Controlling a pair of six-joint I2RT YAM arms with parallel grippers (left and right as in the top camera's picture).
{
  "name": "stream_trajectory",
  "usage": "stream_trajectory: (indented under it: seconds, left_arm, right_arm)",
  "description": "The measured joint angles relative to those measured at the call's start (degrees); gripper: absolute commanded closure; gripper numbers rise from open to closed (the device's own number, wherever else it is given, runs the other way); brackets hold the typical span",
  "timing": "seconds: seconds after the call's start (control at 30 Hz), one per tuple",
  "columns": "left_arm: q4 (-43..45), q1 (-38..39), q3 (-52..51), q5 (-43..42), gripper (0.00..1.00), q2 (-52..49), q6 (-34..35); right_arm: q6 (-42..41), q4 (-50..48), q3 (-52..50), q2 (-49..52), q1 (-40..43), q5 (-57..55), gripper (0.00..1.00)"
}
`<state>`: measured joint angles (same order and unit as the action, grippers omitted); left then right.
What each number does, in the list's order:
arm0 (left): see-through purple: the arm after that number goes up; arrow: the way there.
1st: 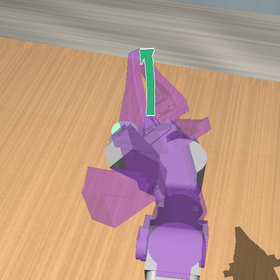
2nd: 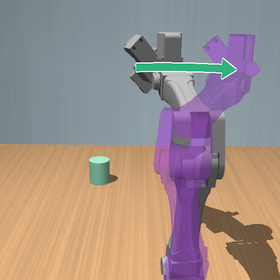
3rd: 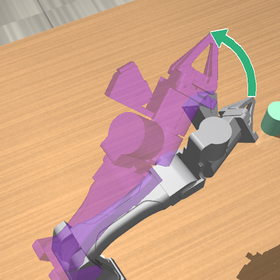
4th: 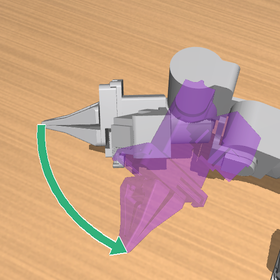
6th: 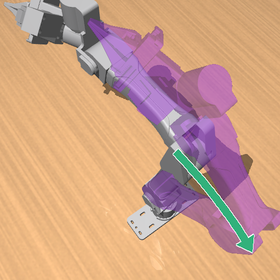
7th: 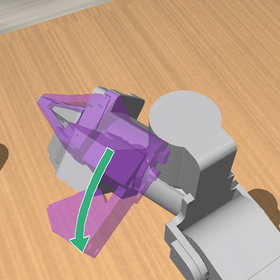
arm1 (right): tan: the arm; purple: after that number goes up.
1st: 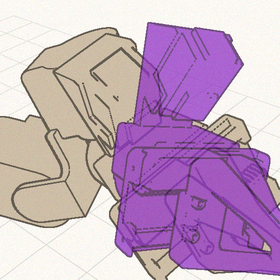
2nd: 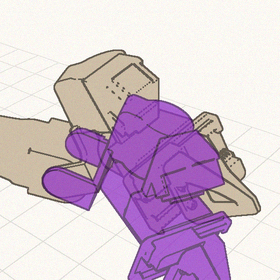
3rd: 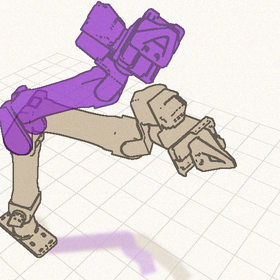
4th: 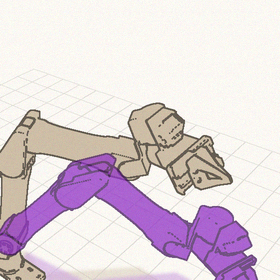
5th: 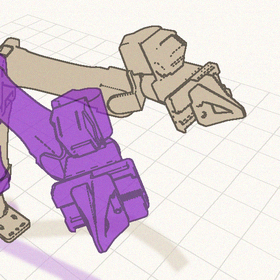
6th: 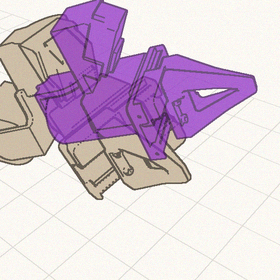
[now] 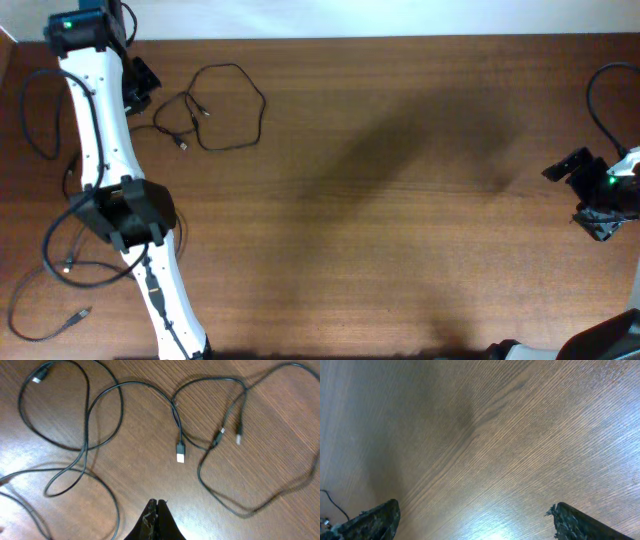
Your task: Untangle cables
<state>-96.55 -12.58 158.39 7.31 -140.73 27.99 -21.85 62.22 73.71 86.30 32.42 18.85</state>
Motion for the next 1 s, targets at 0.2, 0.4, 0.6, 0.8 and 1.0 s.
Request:
stream_trajectory:
  seconds: [0.2, 0.4, 0.6, 0.8, 1.0]
  left_arm:
    - [5.6, -0.2, -39.2, 7.5, 0.87, 55.1, -0.2]
    - [32.6, -0.2, -97.4, 1.2, 0.01, 110.8, 0.1]
    - [19.1, 0.2, -103.8, -2.5, 0.01, 125.2, 0.1]
    - [47.8, 9.6, -122.4, -2.1, 0.01, 136.9, 0.1]
    - [65.2, 9.7, -140.5, 1.4, 0.01, 140.0, 0.1]
  right_arm:
    - [0.0, -0.1, 0.0, -0.1, 0.0, -0.2, 0.02]
    - [0.0, 0.3, 0.0, -0.2, 0.0, -0.6, 0.02]
    - [0.0, 0.1, 0.0, -0.1, 0.0, -0.6, 0.02]
    - [0.0, 0.1, 0.0, -0.1, 0.0, -0.6, 0.02]
    - [0.0, 0.2, -0.1, -0.1, 0.0, -0.6, 0.02]
